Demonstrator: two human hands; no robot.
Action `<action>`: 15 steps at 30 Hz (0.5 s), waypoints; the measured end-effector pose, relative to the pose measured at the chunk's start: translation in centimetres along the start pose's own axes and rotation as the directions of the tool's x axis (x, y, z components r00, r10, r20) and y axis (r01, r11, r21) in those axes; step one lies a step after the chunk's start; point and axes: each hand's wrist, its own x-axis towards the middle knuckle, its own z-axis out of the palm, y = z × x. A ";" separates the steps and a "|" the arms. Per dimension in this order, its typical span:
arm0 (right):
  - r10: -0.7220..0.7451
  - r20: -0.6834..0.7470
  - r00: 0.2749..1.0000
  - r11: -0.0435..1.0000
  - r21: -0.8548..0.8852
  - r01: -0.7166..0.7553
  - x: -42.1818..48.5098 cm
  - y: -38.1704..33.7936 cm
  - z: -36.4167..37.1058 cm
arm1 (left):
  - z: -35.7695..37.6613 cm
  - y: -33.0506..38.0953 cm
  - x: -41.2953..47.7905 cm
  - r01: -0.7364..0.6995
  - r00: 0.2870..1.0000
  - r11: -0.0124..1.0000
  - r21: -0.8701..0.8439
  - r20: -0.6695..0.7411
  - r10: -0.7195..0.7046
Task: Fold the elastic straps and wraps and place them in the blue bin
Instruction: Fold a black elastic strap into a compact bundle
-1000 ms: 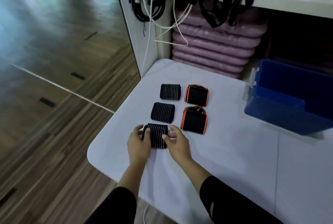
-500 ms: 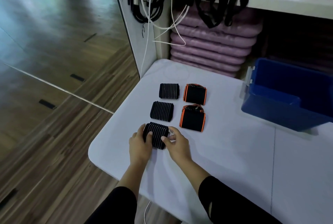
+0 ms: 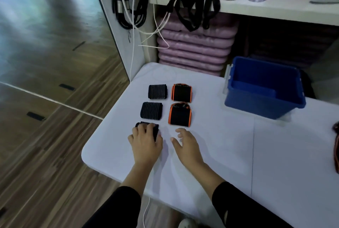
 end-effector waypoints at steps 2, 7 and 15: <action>-0.016 -0.048 0.999 0.997 -0.076 0.012 -1.2 1.7 -2.2 | 0.1 2.1 -0.9 -0.131 0.991 0.990 -0.044 0.026 0.133; 0.018 -0.181 0.983 0.975 -0.217 -0.058 -4.8 7.9 -8.4 | 2.3 8.6 -4.8 -0.311 0.929 0.913 -0.265 0.118 0.351; 0.186 -0.430 0.883 0.944 -0.172 -0.282 -11.0 18.8 -19.8 | 6.6 23.3 -9.5 -0.368 0.802 0.831 -0.418 0.310 0.511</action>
